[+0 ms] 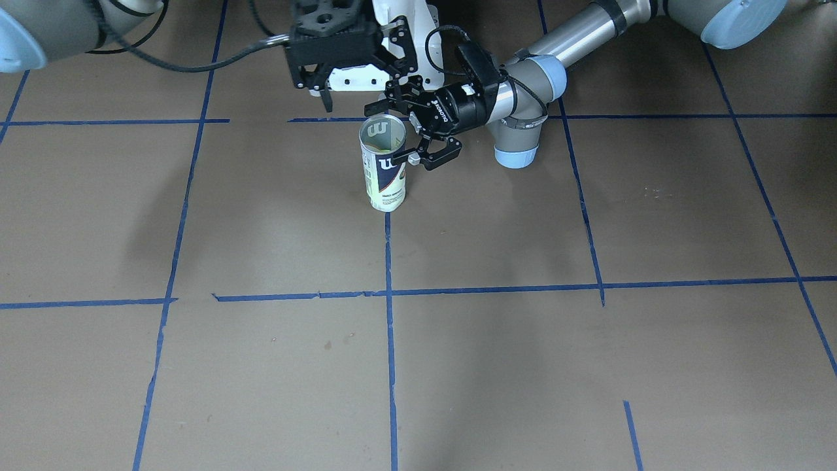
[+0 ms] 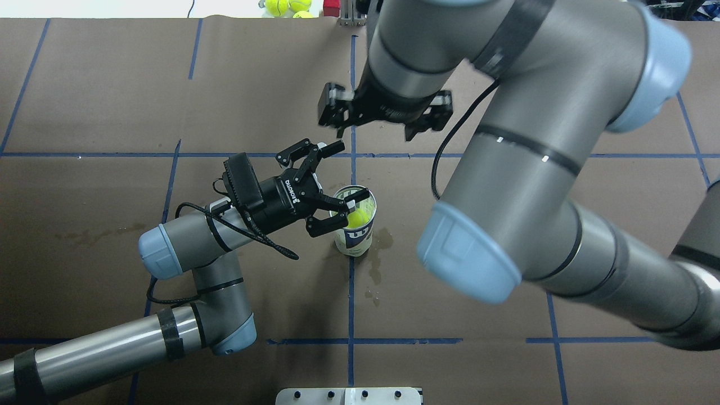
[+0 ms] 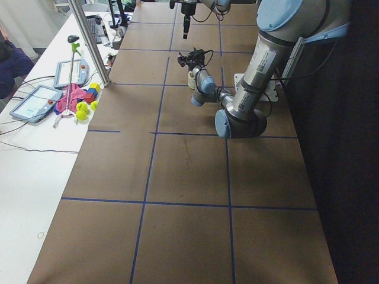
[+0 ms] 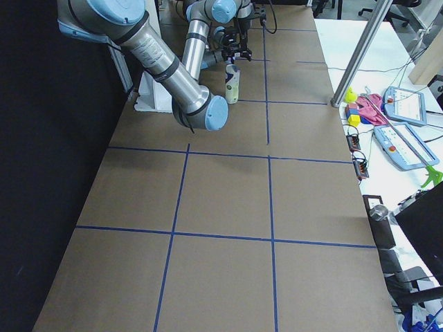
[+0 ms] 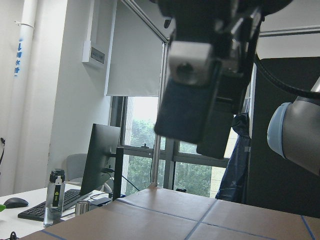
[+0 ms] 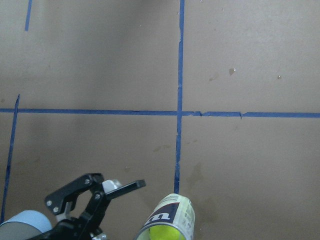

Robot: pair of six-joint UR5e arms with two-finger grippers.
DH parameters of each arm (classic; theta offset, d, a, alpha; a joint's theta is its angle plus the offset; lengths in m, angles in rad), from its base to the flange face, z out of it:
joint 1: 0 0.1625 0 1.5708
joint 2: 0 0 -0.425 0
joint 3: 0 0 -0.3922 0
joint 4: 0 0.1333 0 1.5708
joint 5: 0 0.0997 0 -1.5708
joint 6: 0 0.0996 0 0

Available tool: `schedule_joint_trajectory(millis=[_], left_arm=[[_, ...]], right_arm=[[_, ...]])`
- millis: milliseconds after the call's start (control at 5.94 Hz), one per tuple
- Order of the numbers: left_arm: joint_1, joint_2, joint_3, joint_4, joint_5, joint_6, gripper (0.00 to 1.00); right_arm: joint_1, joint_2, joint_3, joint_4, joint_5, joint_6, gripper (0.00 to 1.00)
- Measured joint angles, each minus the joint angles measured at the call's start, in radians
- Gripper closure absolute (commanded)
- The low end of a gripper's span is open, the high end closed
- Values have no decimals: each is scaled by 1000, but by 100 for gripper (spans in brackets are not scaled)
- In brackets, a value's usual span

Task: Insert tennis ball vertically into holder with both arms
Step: 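Open both grippers and raise them away from the cup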

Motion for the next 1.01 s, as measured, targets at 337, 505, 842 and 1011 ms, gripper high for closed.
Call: schedule_joint_trajectory(millis=[337, 505, 842, 1011], left_arm=[[-33, 25, -125, 174, -10, 0, 1], [-58, 34, -194, 281, -29, 0, 1], [-134, 36, -263, 487, -100, -1, 1], [-182, 36, -284, 607, -160, -3, 1]], right_arm=[[136, -68, 0, -1, 80, -163, 0], [212, -116, -2, -1, 124, -271, 0], [358, -231, -8, 1, 167, -518, 0], [427, -290, -10, 3, 191, -641, 0]])
